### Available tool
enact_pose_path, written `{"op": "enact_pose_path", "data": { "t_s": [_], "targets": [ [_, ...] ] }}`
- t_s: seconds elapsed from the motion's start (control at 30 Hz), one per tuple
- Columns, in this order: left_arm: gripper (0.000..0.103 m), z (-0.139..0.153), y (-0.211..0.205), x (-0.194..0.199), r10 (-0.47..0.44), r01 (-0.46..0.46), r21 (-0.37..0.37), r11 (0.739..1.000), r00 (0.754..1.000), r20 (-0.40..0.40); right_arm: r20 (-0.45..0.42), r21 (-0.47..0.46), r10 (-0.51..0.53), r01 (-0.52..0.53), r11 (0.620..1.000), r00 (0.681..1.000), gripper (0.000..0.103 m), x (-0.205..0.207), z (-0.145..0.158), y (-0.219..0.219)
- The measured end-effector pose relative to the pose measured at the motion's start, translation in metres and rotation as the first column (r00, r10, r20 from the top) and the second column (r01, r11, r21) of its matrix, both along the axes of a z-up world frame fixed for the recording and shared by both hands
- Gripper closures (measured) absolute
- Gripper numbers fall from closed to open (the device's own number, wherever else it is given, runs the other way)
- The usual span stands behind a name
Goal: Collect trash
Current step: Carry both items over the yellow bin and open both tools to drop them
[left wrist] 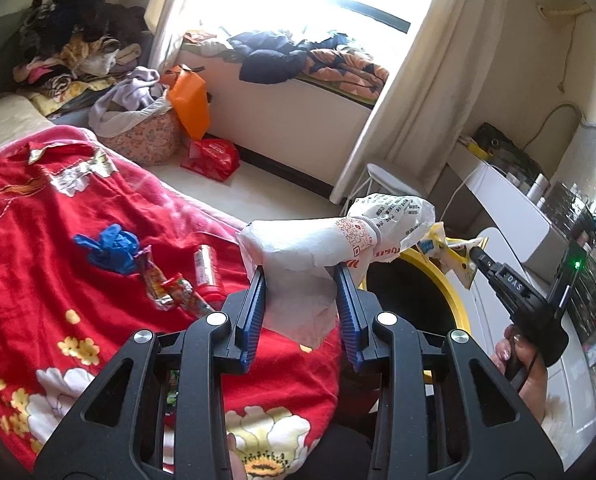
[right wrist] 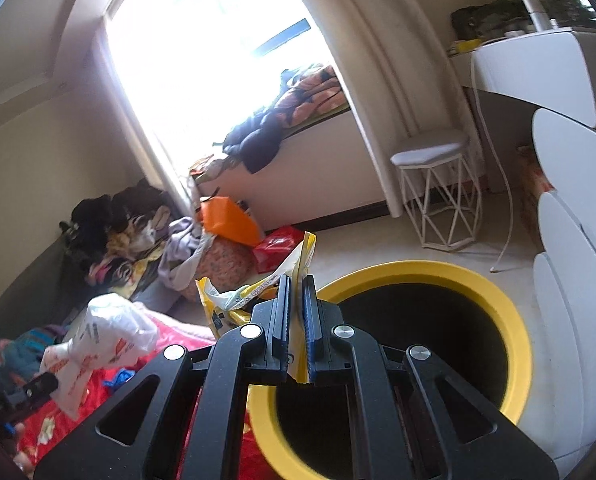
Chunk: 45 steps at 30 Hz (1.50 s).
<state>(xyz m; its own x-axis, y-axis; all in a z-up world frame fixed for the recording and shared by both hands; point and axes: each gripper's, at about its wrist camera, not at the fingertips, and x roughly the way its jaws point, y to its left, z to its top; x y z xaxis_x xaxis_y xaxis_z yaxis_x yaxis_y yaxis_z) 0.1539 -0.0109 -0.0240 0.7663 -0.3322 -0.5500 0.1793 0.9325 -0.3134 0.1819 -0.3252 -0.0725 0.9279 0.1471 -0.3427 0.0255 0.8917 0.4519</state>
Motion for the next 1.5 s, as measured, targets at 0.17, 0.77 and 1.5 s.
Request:
{"op": "enact_pose_path", "data": {
  "t_s": [0.17,0.77,1.5],
  "targets": [
    [0.076,-0.002,-0.012,0.003,-0.026,0.026,0.012,1.0,1.0,-0.003,0.005,-0.008,-0.054,0.054,0.998,0.999,0.097,-0.002,0.0,-0.006],
    [0.076,-0.016,-0.071,0.012,-0.126,0.128,0.115,0.985,0.992,-0.029,-0.008,0.003,-0.179,0.179,0.984,0.984,0.096,-0.004,-0.007,-0.037],
    [0.076,-0.047,-0.135,0.026,-0.232,0.25,0.238,0.939,0.968,-0.1,-0.096,-0.046,-0.247,0.243,0.969,0.964,0.096,0.004,-0.019,-0.053]
  ]
}}
